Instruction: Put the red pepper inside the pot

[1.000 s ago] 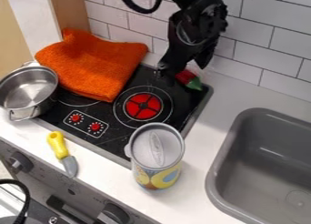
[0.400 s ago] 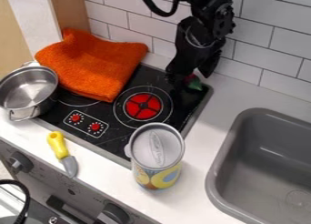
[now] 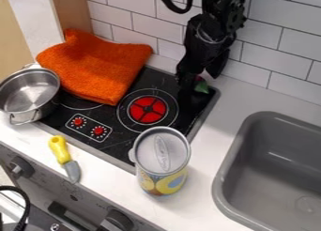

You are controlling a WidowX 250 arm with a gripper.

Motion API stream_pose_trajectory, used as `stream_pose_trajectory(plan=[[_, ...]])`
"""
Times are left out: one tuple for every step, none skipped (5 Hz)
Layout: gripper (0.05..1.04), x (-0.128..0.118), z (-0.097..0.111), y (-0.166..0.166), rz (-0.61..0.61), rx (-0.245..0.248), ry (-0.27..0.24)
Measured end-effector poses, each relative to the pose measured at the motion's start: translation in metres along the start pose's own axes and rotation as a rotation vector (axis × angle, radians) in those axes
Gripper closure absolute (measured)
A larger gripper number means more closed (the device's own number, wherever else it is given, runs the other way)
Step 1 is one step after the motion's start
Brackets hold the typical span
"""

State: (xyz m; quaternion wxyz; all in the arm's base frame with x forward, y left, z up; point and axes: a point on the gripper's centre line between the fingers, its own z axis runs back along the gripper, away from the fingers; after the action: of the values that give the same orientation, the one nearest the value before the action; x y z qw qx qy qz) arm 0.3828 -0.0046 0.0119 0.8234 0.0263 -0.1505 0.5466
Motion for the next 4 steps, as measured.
stream_pose_trajectory(plan=[[0.084, 0.002, -0.004, 0.003, 0.008, 0.056, 0.046], [0.083, 0.003, -0.006, 0.005, -0.011, 0.054, 0.043], [0.127, 0.003, -0.009, 0.009, -0.023, 0.063, 0.037], [0.35, 0.001, -0.011, 0.015, -0.046, 0.067, 0.043]])
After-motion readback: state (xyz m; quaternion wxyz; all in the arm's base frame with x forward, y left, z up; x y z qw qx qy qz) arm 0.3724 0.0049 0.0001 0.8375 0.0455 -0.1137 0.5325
